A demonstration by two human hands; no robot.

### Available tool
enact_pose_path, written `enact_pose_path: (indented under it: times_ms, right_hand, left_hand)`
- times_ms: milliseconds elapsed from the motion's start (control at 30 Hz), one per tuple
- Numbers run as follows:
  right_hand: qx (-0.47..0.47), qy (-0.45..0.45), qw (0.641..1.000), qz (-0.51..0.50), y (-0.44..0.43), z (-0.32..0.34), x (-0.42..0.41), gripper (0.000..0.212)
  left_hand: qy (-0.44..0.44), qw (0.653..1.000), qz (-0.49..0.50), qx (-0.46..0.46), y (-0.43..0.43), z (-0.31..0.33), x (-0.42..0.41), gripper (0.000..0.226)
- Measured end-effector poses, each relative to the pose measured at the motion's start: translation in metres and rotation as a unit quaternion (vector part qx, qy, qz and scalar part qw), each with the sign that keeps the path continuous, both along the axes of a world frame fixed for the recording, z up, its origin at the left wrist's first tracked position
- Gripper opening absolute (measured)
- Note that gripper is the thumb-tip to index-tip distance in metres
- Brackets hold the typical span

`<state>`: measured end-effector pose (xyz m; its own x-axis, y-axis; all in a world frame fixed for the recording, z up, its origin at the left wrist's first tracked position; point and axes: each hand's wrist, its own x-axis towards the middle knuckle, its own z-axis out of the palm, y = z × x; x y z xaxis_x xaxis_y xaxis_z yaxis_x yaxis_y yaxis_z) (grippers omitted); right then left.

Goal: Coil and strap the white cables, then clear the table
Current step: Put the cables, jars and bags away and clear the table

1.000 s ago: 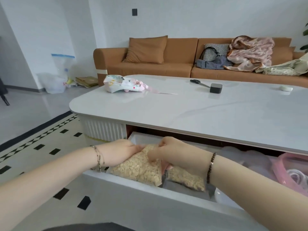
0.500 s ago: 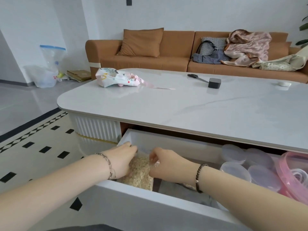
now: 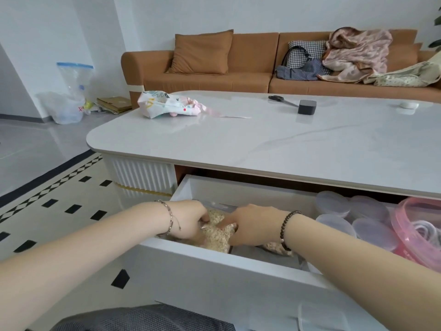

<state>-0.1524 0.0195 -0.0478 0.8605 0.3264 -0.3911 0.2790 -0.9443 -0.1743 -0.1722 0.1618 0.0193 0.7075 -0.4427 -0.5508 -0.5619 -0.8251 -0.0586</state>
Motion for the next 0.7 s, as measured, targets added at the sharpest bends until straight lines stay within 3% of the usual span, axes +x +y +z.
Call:
enact_pose_path:
  times_ms: [67, 133, 300, 467, 600, 700]
  right_hand:
    - [0.016, -0.031, 0.999, -0.017, -0.012, 0.009, -0.006, 0.048]
    - [0.067, -0.078, 0.994, -0.044, -0.029, 0.021, -0.017, 0.039]
    - [0.237, -0.080, 0.965, -0.084, -0.071, 0.023, -0.050, 0.014]
    - [0.328, -0.095, 0.937, -0.066, -0.103, 0.029, -0.082, 0.022]
    - [0.301, -0.111, 0.947, -0.031, -0.118, 0.027, -0.103, 0.037]
    - [0.270, -0.178, 0.946, -0.020, -0.127, 0.024, -0.106, 0.058]
  left_hand:
    - [-0.020, 0.996, 0.039, -0.072, 0.000, 0.013, -0.017, 0.045]
    - [-0.052, 0.979, 0.085, -0.177, 0.014, -0.028, 0.007, 0.045]
    - [-0.150, 0.942, 0.039, -0.298, -0.009, -0.053, -0.028, 0.050]
    - [-0.222, 0.914, -0.013, -0.340, -0.042, -0.054, -0.040, 0.052]
    - [-0.235, 0.904, -0.026, -0.357, -0.046, -0.058, -0.024, 0.048]
    - [-0.252, 0.882, -0.058, -0.394, -0.050, -0.063, -0.007, 0.047]
